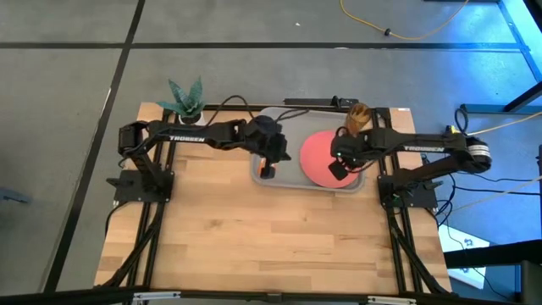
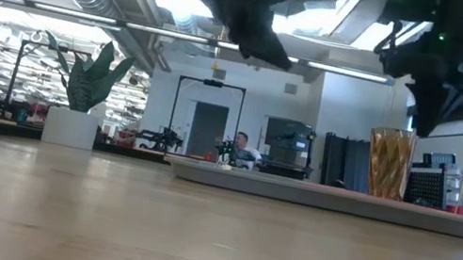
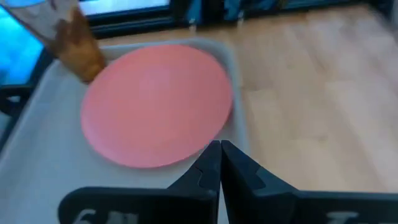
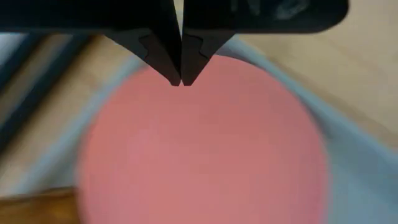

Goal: Pick and place plate/cup/fork/spoon on tray
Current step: Adjust the orange glass on the gray serving tray

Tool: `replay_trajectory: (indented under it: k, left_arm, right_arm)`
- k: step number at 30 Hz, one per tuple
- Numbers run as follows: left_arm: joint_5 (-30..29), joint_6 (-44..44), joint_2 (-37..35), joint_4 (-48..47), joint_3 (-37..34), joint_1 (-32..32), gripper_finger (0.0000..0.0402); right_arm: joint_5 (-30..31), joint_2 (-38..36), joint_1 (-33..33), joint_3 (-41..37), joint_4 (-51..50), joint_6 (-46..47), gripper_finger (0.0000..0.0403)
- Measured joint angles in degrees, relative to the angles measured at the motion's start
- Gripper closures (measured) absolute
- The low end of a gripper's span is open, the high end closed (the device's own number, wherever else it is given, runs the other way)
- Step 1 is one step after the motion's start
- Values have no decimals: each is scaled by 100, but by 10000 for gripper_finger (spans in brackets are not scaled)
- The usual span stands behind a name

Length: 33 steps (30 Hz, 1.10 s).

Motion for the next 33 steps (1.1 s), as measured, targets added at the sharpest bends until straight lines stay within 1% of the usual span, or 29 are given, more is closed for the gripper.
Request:
replay_trajectory:
  k: [2, 5, 9, 11, 17, 24, 27, 33]
  left_arm:
    - [-249, 106, 8, -25, -20, -26, 401]
    - [-473, 135, 9, 65, -13, -101, 401]
    - [-484, -18, 9, 45, -13, -126, 397]
    - [-489, -207, 9, 29, -13, -114, 397]
    - [-433, -379, 9, -18, -13, -208, 400]
    - [-426, -485, 9, -46, -13, -464, 401]
    - [-424, -637, 9, -48, -13, -594, 401]
    - [-433, -643, 9, -89, -13, -853, 401]
  right_arm:
    - [-135, -221, 95, -322, 522, 97, 399]
    - [-137, -402, 151, -674, 1067, 147, 398]
    - [-123, -387, 63, -1010, 1451, 179, 398]
    - [85, -380, -74, -1129, 1552, 331, 398]
    - [935, -363, -683, -1277, 1529, 617, 398]
    - [972, -177, -1623, -1277, 1547, 314, 398]
    - [973, -4, -1938, -1277, 1531, 180, 398]
    - [941, 351, -2508, -1277, 1531, 65, 398]
